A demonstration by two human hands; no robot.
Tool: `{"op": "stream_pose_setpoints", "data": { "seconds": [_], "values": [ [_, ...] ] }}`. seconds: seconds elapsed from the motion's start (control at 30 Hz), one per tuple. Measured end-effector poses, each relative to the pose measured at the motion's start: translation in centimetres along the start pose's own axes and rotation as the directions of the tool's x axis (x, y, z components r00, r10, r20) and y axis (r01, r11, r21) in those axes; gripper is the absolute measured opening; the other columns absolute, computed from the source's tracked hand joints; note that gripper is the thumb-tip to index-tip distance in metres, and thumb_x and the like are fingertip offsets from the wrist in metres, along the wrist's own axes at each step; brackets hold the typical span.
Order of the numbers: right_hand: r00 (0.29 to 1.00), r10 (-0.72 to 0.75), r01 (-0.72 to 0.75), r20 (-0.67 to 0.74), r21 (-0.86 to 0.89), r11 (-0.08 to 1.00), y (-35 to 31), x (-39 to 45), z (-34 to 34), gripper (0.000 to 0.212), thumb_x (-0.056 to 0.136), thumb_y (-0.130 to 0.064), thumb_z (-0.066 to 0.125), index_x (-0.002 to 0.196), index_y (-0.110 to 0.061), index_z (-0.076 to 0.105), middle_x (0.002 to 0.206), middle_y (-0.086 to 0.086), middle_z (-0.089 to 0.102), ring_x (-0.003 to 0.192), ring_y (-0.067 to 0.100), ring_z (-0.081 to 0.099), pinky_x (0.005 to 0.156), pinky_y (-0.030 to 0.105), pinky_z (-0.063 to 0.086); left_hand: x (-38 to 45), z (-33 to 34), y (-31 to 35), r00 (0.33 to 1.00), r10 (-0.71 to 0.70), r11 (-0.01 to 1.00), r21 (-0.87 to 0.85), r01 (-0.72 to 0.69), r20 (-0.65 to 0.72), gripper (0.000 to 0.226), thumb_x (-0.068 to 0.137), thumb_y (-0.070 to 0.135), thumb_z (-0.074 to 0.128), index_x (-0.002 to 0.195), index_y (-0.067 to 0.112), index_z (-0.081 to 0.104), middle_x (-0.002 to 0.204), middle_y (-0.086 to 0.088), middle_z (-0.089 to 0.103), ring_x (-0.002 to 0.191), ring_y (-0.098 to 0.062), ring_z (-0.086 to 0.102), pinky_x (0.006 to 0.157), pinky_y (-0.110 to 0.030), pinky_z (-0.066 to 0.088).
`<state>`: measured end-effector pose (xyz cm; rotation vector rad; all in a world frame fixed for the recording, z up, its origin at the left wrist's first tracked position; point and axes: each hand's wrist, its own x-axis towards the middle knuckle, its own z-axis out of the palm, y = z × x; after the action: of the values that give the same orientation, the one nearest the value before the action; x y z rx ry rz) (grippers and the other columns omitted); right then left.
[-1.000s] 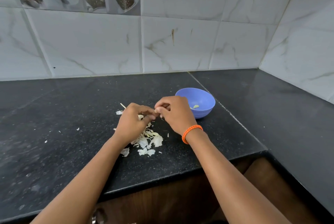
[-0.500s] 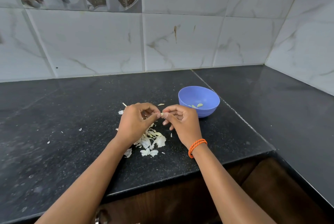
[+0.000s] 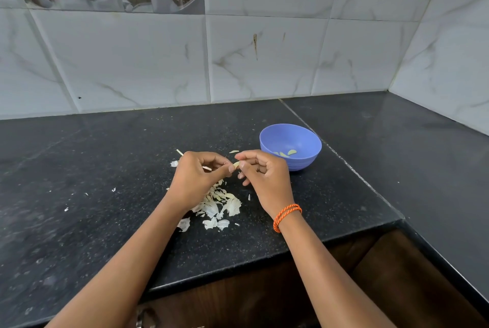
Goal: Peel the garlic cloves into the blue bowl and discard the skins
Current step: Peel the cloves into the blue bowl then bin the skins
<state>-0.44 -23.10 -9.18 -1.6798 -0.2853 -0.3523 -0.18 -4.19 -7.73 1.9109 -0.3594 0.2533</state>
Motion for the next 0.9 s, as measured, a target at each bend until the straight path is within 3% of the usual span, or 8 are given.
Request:
{"op": "stream_pose_setpoints", "data": {
  "seconds": [0.13, 0.4, 0.53, 0.67, 0.8, 0.9],
  "values": [
    [1.000, -0.007, 0.007, 0.020, 0.007, 1.000, 0.06, 0.06, 0.00, 0.017, 0.099, 0.001, 0.066, 0.105, -0.006, 0.080, 0.086, 0.005, 0.080, 0.072, 0.020, 0.074, 0.066, 0.033, 0.064, -0.11, -0.10, 0.22, 0.999, -0.027, 0.999, -0.033, 0.028, 0.023, 0.009, 0.094, 0.021, 0.085, 0.087, 0.014, 0.085, 0.084, -0.003, 0.081, 0.079, -0.017, 0.074, 0.081, -0.039, 0.059],
    [0.999, 0.031, -0.035, 0.036, 0.111, 0.993, 0.32, 0.21, -0.02, 0.015, 0.098, 0.004, 0.066, 0.102, -0.002, 0.080, 0.087, 0.011, 0.080, 0.076, 0.026, 0.077, 0.075, 0.037, 0.066, -0.09, -0.30, 0.23, 0.998, -0.020, 0.993, -0.118, 0.027, 0.061, 0.008, 0.095, 0.017, 0.083, 0.090, 0.012, 0.086, 0.084, -0.009, 0.081, 0.087, -0.042, 0.075, 0.089, -0.053, 0.063],
    [0.996, 0.058, -0.068, 0.062, 0.170, 0.983, 0.13, 0.19, -0.10, 0.015, 0.098, 0.006, 0.065, 0.103, 0.001, 0.079, 0.087, 0.015, 0.079, 0.077, 0.026, 0.077, 0.075, 0.036, 0.065, -0.03, -0.28, 0.14, 0.998, -0.008, 0.991, -0.130, 0.016, 0.067, 0.008, 0.096, 0.013, 0.081, 0.089, 0.011, 0.085, 0.084, -0.010, 0.081, 0.081, -0.028, 0.075, 0.083, -0.041, 0.062],
    [0.997, 0.029, -0.039, 0.069, 0.147, 0.988, 0.02, 0.13, 0.03, 0.016, 0.098, 0.005, 0.066, 0.103, -0.001, 0.080, 0.089, 0.010, 0.080, 0.076, 0.023, 0.075, 0.073, 0.035, 0.065, 0.13, 0.10, 0.13, 0.999, 0.005, 0.998, -0.067, -0.002, 0.035, 0.013, 0.095, 0.004, 0.079, 0.083, 0.010, 0.081, 0.080, -0.012, 0.077, 0.069, -0.011, 0.063, 0.066, -0.026, 0.052],
    [0.999, 0.003, -0.006, 0.037, 0.077, 0.997, 0.02, 0.02, 0.32, 0.019, 0.098, 0.002, 0.067, 0.104, -0.007, 0.083, 0.094, 0.004, 0.080, 0.072, 0.020, 0.072, 0.069, 0.037, 0.066, 0.37, 0.36, -0.27, 0.999, 0.032, 0.999, 0.010, -0.032, -0.001, 0.015, 0.093, 0.004, 0.077, 0.080, 0.011, 0.078, 0.076, -0.014, 0.072, 0.068, -0.018, 0.059, 0.066, -0.044, 0.053],
    [0.998, 0.002, -0.006, 0.055, 0.083, 0.997, -0.01, -0.17, 0.37, 0.019, 0.099, 0.004, 0.065, 0.105, -0.003, 0.081, 0.090, 0.009, 0.079, 0.074, 0.025, 0.075, 0.071, 0.038, 0.066, 0.43, 0.45, -0.54, 0.999, 0.043, 0.997, 0.072, -0.042, -0.023, 0.017, 0.092, 0.009, 0.079, 0.077, 0.016, 0.075, 0.073, -0.009, 0.070, 0.066, -0.016, 0.056, 0.065, -0.046, 0.053]
  ]
}}
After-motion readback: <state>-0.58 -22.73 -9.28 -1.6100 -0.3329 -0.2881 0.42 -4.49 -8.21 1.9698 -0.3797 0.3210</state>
